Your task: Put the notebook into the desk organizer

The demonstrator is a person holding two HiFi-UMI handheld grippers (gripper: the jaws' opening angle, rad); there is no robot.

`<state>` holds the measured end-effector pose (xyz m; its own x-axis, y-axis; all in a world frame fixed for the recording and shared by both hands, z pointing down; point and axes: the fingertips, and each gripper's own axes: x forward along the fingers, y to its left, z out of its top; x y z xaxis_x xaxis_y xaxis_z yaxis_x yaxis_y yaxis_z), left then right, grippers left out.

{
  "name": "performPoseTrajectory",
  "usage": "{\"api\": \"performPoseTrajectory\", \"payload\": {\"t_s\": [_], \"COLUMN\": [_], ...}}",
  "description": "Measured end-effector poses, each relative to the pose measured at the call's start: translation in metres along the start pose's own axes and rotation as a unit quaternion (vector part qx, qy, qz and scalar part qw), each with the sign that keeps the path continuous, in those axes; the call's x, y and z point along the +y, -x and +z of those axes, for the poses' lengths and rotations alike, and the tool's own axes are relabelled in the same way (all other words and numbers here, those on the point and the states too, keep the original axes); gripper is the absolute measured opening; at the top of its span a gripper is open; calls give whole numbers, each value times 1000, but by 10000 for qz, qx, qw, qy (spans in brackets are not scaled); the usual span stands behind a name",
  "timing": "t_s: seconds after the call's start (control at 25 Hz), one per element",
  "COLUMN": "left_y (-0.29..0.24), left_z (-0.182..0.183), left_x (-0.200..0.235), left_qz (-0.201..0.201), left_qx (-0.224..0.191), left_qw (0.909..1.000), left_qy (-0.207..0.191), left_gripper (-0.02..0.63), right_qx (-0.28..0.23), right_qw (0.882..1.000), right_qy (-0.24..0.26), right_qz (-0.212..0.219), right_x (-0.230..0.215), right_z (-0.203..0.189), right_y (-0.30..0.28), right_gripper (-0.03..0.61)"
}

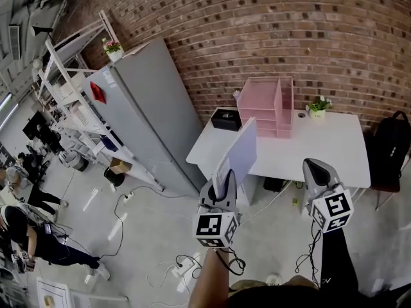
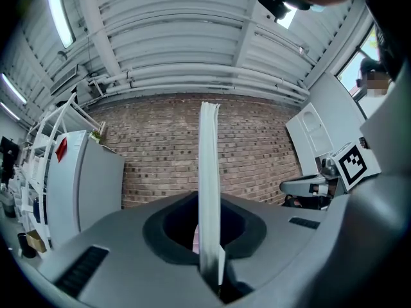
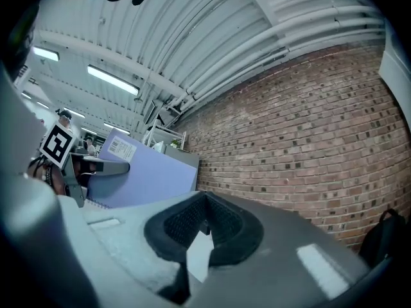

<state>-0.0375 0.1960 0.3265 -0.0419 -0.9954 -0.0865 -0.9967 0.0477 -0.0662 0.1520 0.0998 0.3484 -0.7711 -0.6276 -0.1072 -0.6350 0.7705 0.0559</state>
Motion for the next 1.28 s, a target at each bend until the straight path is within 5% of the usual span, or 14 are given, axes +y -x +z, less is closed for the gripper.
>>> {"api": "performPoseTrajectory", "payload": {"t_s": [0.76, 1.28], "left_y": [-119, -295], "left_z": [-25, -38], "left_x": [57, 154], "left_qz": [-197, -741], "left_qx": [-164, -233], "left_qw": [9996, 9970], "left_qy": [-111, -35], "left_gripper": [34, 34], "right_qx": [-92, 39], "right_qw": [9998, 9979], "right_qy": [73, 141], "right_qz": [-182, -629], "right_x": [-54, -113], "right_z": [-33, -47], "right_y": [-114, -293], "right_gripper": [0, 0]}}
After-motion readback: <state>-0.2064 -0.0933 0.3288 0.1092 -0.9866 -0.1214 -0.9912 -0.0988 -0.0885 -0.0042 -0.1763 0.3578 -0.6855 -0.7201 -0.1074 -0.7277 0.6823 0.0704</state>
